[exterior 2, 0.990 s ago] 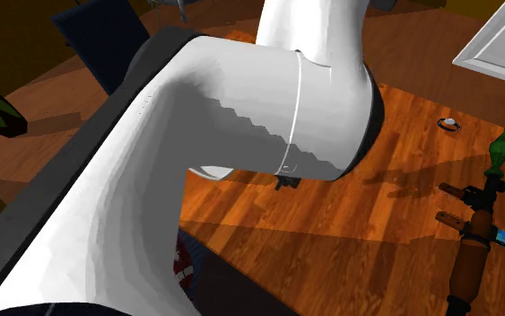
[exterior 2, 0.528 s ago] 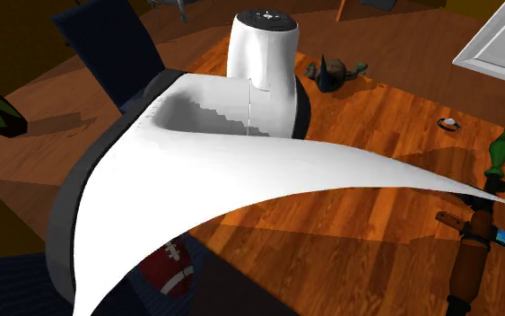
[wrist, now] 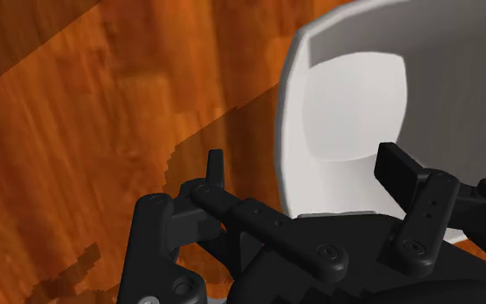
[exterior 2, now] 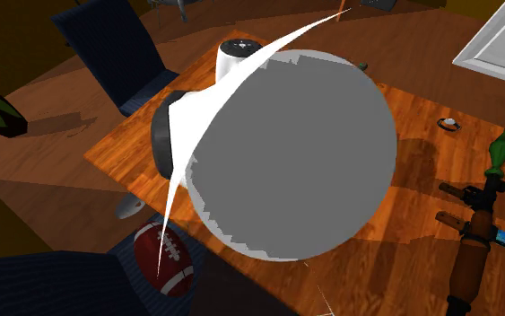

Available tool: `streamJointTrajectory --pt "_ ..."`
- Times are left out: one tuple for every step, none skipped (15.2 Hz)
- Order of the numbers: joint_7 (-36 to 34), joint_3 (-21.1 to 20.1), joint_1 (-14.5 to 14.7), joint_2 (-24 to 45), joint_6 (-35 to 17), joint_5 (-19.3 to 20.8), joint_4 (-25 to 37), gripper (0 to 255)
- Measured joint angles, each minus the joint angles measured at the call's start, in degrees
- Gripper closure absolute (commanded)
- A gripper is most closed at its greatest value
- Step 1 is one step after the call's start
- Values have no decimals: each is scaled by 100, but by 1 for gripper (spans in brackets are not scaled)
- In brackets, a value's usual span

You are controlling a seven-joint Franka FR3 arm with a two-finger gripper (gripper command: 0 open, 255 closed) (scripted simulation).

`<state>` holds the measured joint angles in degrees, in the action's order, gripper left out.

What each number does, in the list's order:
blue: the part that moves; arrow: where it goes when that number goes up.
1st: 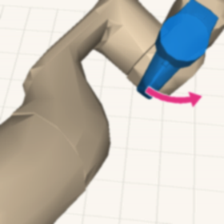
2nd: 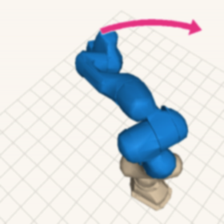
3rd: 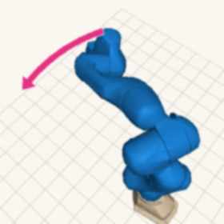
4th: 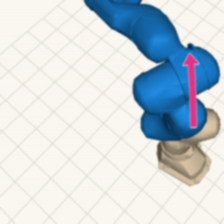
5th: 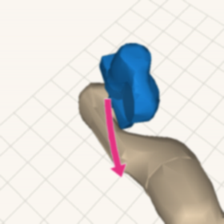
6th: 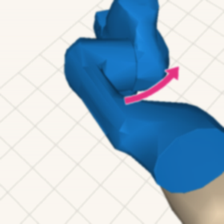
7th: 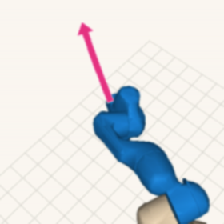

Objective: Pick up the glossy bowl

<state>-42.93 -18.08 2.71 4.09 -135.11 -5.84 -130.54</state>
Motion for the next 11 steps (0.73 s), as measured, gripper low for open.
streamJointTrajectory --pt "-45 0 10 84 -65 35 20 0" --pt "-64 3 13 141 -133 55 9 0" --pt "-92 2 24 214 -217 82 -2 0" --pt "-115 3 33 278 -285 106 -8 0" --pt "-133 5 41 345 -362 130 -20 0" --pt "-146 9 47 411 -434 153 -27 0" --pt "-148 19 48 485 -534 177 -57 0" --pt "-155 21 52 517 -585 188 -77 0" --pt "-162 22 56 541 -607 197 -75 255" --pt "-166 23 58 552 -617 202 -73 255" --pt "-167 23 59 558 -622 204 -72 255"
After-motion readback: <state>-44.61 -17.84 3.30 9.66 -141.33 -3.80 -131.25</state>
